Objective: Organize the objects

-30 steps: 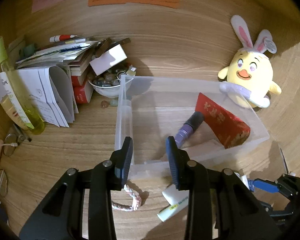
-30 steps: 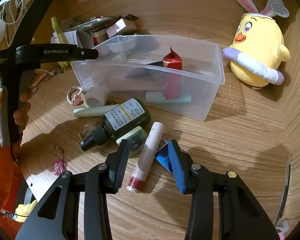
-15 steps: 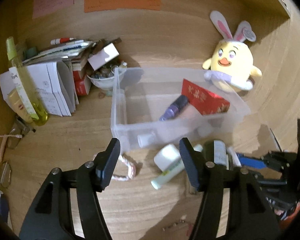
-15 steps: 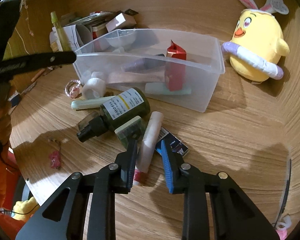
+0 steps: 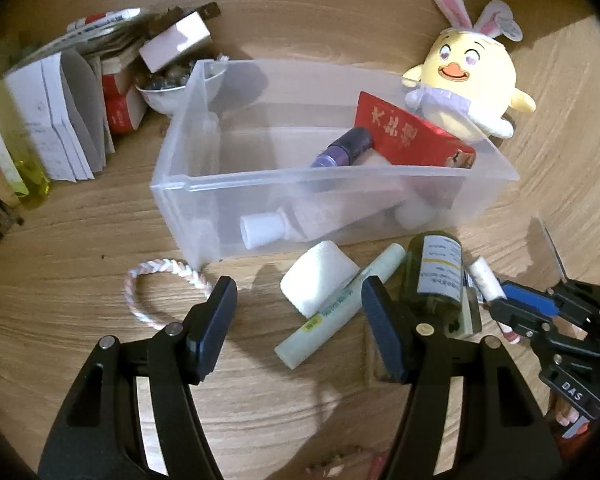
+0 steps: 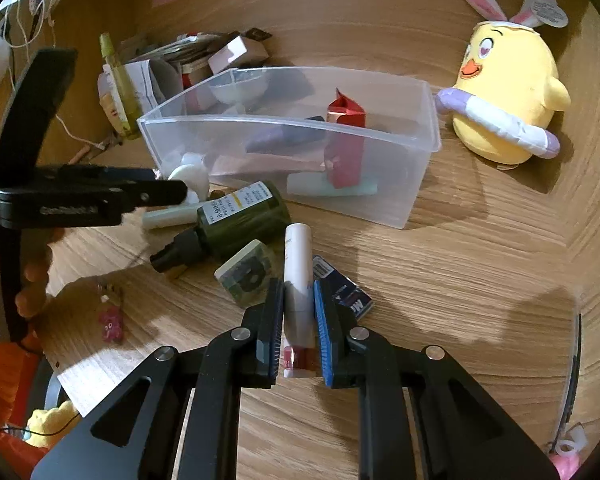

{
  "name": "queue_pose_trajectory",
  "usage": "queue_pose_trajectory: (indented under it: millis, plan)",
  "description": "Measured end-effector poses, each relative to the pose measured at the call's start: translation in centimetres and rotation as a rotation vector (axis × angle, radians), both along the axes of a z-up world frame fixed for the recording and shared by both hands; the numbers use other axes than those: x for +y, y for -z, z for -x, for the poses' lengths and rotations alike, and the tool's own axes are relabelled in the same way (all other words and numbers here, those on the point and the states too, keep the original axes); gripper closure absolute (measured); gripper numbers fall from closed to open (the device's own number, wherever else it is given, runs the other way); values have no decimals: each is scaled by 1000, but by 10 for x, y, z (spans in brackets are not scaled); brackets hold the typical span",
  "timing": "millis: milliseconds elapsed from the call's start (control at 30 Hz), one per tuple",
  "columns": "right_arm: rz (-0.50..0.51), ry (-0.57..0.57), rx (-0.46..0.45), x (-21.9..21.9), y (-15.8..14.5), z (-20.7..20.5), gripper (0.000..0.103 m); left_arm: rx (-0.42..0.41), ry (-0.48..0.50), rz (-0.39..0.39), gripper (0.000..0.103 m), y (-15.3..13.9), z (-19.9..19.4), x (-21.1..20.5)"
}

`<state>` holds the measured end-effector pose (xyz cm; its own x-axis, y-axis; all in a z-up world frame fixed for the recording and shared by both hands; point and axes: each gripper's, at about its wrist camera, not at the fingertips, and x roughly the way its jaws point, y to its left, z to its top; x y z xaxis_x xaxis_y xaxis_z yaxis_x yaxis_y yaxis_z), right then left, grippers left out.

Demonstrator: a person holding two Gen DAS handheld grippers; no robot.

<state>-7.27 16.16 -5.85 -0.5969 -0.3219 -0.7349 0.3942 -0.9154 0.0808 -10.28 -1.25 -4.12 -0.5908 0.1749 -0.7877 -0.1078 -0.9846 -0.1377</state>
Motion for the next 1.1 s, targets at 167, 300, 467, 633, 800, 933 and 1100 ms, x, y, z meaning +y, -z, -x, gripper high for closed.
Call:
queue_pose_trajectory:
  millis: [167, 300, 467, 633, 800, 933, 1100]
  plan:
    - [15, 9, 5, 5, -2, -1, 89, -14, 14, -7, 56, 6, 7, 4]
    - [27, 16, 3, 7, -3, 0, 89, 4, 17, -22, 70, 5, 6, 4]
    - [39, 23, 4, 9, -4, 1, 89, 37, 11, -18, 78, 3, 2, 3]
    - [47, 36, 14, 12, -9, 1, 89, 84, -4, -6, 78, -5, -10, 1]
    - [65, 47, 30, 16, -16, 4, 89, 102, -12, -14, 78, -12, -22, -4]
    - [83, 54, 49, 19, -23, 5, 89, 123, -22, -13, 78, -20, -28, -6]
    - [96, 57, 82, 19, -36, 6, 89, 162, -28, -21, 78, -34, -35, -8]
